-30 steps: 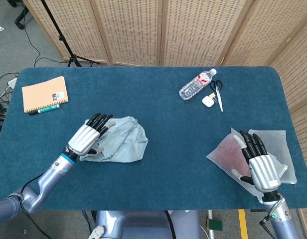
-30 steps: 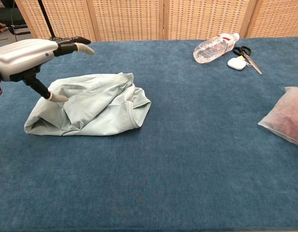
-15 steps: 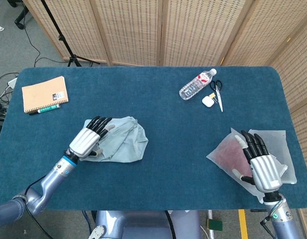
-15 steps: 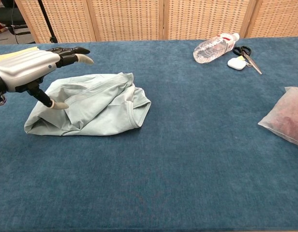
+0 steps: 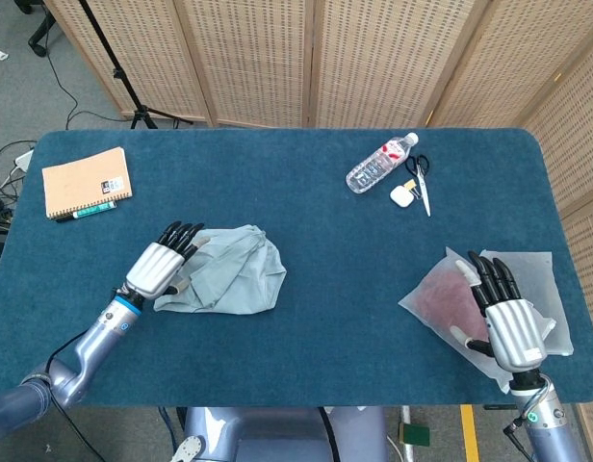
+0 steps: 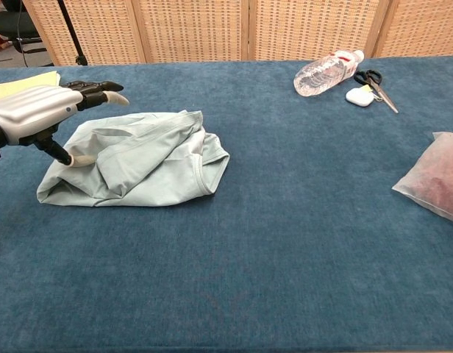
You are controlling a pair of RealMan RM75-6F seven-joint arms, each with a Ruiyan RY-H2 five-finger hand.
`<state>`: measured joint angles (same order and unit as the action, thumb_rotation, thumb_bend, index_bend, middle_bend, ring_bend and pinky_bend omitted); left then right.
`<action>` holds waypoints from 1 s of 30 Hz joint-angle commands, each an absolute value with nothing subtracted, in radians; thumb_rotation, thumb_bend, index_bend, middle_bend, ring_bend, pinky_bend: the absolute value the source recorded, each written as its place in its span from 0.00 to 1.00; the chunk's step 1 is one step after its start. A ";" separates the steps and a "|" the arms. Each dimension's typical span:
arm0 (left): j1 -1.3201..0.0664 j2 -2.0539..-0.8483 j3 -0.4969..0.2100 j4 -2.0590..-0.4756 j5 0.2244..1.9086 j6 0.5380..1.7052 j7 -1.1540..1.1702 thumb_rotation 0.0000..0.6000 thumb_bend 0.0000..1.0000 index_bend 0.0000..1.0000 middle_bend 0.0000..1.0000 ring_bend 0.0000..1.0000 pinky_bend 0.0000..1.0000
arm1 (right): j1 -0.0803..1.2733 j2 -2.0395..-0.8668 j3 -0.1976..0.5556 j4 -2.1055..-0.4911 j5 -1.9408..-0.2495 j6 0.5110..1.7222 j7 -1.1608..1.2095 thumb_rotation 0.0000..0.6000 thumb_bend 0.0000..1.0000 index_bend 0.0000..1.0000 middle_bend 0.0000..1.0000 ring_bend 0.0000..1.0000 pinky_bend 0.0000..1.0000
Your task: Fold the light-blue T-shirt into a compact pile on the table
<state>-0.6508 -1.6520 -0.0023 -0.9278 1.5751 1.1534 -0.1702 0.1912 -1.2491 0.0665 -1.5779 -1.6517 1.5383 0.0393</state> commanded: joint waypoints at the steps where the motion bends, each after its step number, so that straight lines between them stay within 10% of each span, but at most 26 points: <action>1: -0.646 -1.660 0.006 -0.895 1.582 1.155 -0.202 1.00 0.25 0.00 0.00 0.00 0.00 | 0.190 -1.248 0.067 -1.578 -1.650 1.539 0.041 1.00 0.01 0.00 0.00 0.00 0.00; 30: -0.615 -1.812 0.099 -0.545 1.707 1.292 -0.384 1.00 0.39 0.00 0.00 0.00 0.00 | 0.189 -1.244 0.068 -1.580 -1.649 1.537 0.049 1.00 0.03 0.00 0.00 0.00 0.00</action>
<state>-0.6161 -1.8062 0.0960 -0.5512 1.7028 1.2868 -0.3781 0.1893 -1.2437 0.0676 -1.5797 -1.6488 1.5366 0.0495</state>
